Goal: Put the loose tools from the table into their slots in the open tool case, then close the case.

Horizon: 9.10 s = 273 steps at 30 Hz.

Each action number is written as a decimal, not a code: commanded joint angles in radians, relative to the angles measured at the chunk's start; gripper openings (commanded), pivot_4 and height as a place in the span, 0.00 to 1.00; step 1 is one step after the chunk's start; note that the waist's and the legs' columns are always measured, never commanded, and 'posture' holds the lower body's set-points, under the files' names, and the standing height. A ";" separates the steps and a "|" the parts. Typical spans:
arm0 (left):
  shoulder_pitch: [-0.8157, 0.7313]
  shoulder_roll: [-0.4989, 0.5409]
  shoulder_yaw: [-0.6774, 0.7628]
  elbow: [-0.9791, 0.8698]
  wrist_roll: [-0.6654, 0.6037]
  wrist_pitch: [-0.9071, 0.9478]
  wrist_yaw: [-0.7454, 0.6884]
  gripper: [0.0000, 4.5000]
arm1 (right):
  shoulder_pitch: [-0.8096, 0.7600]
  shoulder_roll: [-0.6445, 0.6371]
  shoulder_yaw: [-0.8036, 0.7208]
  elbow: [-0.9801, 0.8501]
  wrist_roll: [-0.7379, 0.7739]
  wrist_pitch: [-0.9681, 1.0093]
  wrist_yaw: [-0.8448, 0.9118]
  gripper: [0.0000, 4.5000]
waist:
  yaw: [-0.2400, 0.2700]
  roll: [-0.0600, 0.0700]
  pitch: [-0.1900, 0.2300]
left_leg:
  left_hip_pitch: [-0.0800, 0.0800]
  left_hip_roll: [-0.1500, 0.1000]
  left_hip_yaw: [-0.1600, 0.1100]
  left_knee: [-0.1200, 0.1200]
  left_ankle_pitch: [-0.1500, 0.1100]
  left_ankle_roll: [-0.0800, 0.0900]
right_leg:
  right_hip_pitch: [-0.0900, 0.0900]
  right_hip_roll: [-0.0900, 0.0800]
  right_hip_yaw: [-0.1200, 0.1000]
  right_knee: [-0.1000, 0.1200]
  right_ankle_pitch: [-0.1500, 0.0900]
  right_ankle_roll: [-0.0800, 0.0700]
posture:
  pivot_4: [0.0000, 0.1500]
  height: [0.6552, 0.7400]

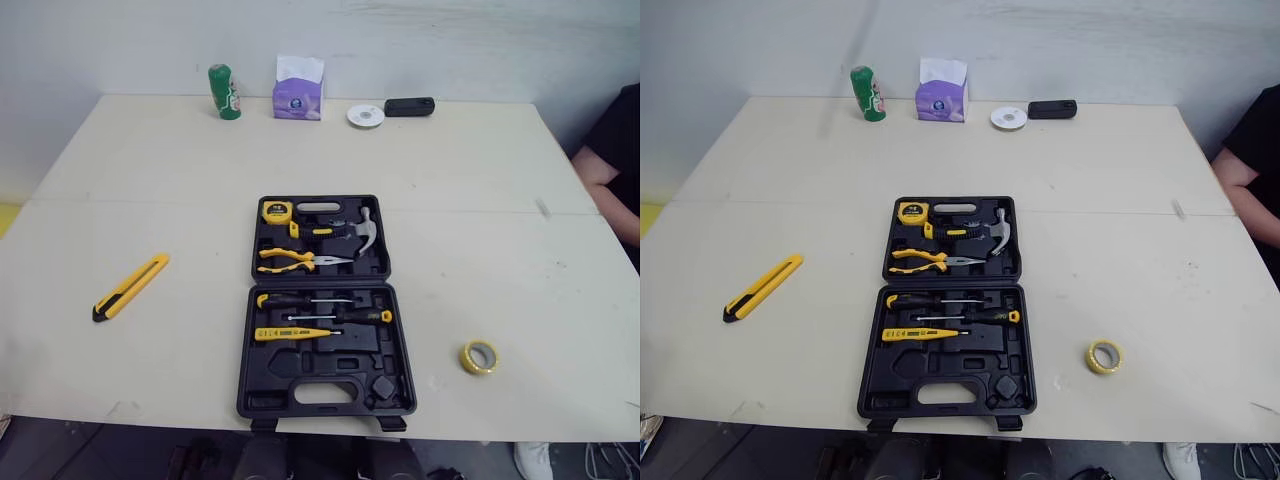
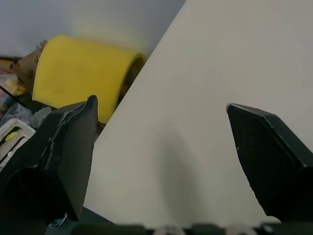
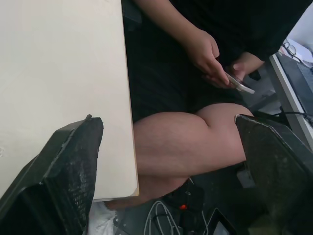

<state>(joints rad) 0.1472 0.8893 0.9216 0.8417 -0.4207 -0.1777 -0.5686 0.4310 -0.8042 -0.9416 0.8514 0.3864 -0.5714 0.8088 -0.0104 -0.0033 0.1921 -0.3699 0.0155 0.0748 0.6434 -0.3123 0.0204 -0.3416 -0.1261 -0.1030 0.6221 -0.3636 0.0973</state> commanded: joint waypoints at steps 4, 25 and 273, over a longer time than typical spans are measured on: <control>-0.008 0.016 -0.053 -0.085 -0.008 0.022 -0.061 0.99 | -0.050 0.020 0.049 -0.130 0.079 0.015 0.073 1.00 | -0.008 0.000 0.000 | 0.000 0.000 0.000 0.000 0.000 0.000 | 0.000 0.000 0.000 0.000 0.000 0.000 | 1.00 1.00; -0.236 0.201 -0.434 -0.330 0.000 0.400 -0.499 0.99 | -0.303 0.116 0.467 -1.108 0.327 0.545 0.108 1.00 | -0.012 0.005 0.003 | -0.003 -0.001 0.000 -0.001 0.007 0.000 | -0.003 0.000 -0.002 0.002 0.000 -0.001 | 1.00 1.00; -0.498 -0.355 -1.353 -1.109 0.186 0.474 -0.543 0.01 | -0.030 0.033 0.574 -1.426 0.237 0.585 0.392 1.00 | 0.037 0.002 -0.010 | -0.003 -0.003 0.000 0.006 0.005 0.009 | 0.008 -0.001 -0.008 -0.009 0.004 0.006 | 1.00 1.00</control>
<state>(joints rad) -0.3415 0.5423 -0.4172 -0.2597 -0.2486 0.2963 -1.1239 0.3992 -0.7748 -0.3514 -0.5409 0.6067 0.0203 1.2048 0.0271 -0.0010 0.1822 -0.3732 0.0126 0.0748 0.6493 -0.3075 0.0293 -0.3339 -0.1270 -0.1106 0.6127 -0.3596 0.1037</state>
